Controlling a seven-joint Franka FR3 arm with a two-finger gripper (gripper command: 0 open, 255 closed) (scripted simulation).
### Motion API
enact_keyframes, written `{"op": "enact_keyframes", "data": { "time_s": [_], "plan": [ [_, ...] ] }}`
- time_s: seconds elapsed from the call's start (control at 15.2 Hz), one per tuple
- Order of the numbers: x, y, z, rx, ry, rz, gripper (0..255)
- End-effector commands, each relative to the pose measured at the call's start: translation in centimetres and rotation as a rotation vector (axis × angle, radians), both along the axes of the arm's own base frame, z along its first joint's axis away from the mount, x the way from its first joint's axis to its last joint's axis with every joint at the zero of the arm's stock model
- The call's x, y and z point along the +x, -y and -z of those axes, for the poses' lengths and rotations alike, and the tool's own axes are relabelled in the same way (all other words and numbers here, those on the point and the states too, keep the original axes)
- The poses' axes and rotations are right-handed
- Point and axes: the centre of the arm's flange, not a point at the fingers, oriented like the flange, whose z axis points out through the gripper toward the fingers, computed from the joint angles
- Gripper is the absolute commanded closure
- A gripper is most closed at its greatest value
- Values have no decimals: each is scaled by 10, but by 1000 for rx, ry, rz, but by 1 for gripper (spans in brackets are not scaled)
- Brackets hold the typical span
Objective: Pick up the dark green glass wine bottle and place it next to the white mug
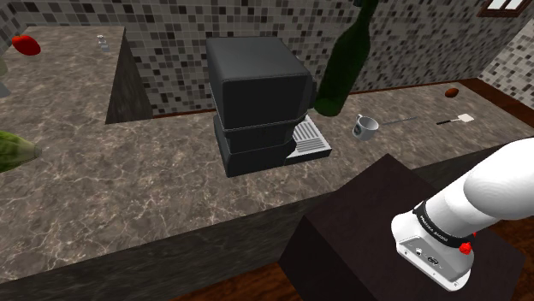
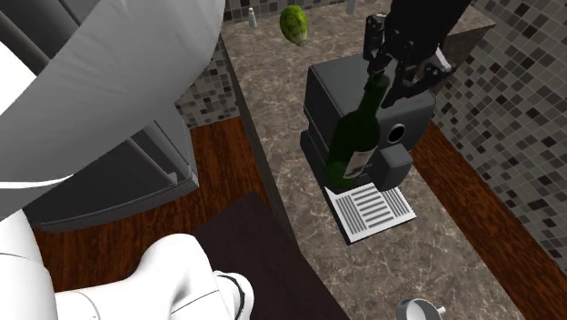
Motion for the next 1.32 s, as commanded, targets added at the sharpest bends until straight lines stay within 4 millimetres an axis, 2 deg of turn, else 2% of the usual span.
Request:
{"op": "enact_keyframes", "data": {
  "time_s": [0.0,1.25],
  "plan": [
    [-2,26,9,1,1,-2,255],
    [-6,265,87,1,1,-2,255]
  ]
}}
